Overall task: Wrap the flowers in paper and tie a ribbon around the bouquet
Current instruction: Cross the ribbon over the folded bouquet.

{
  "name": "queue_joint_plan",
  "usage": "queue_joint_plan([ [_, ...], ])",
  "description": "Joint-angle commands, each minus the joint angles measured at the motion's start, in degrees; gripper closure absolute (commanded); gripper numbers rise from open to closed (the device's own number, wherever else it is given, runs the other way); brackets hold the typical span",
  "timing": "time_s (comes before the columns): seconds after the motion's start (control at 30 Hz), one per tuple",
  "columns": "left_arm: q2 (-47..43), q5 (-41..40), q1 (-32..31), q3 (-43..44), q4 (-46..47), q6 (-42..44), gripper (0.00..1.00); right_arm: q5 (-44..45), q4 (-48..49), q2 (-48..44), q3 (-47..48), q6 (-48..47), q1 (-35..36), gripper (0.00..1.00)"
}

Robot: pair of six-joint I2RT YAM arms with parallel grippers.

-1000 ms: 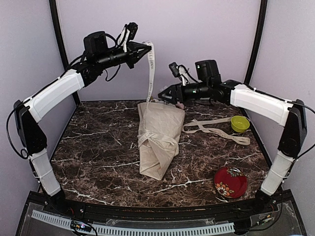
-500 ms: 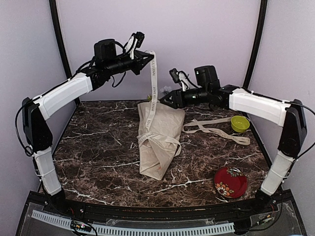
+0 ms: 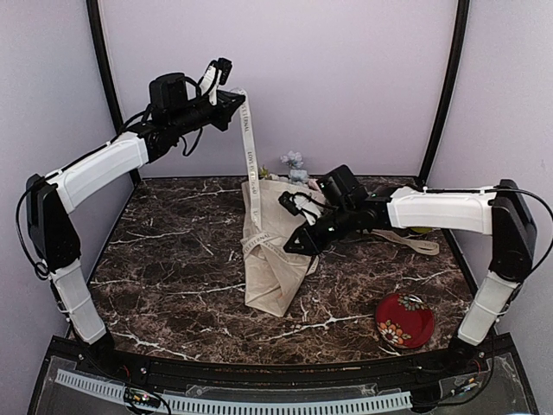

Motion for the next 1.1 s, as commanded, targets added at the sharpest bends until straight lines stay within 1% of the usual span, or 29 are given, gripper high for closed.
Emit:
queue_joint_plan([
  [0.0,-2.5,0.5,-0.2,-0.5,1.6,0.1,1.00,3.7,-5.3,4.3,3.8,-5.6,1.2,0.77],
  [0.13,-2.3,0.3,-0.3,-0.7,1.0,0.2,1.00,4.6,-7.5,8.1,8.0,-7.3,2.3,0.71],
  [0.4,-2.1,1.0,-0.3,-1.2,0.7,0.7,1.00,8.0,-8.6,13.1,12.2,-8.0,3.8,0.63],
  [0.77,-2.4,1.3,-0.3,-1.8,0.5,1.3,1.00,15.5,-10.4,18.8,17.1,-9.0,4.3,0.62],
  [0.83,-2.5,1.5,-0.2,-1.9,0.5,1.4,1.00,16.4,-10.4,19.5,17.6,-9.0,4.5,0.65],
  [0.87,-2.5,1.6,-0.2,-1.9,0.6,1.3,1.00,16.7,-10.4,19.8,17.8,-8.9,4.6,0.67],
  [0.97,-2.6,1.7,-0.2,-2.2,0.6,1.4,1.00,17.1,-10.3,20.1,18.2,-8.7,4.6,0.80],
  [1.07,-2.9,1.4,-0.2,-2.7,0.8,1.6,1.00,16.2,-10.4,19.4,18.0,-8.9,4.8,0.98],
])
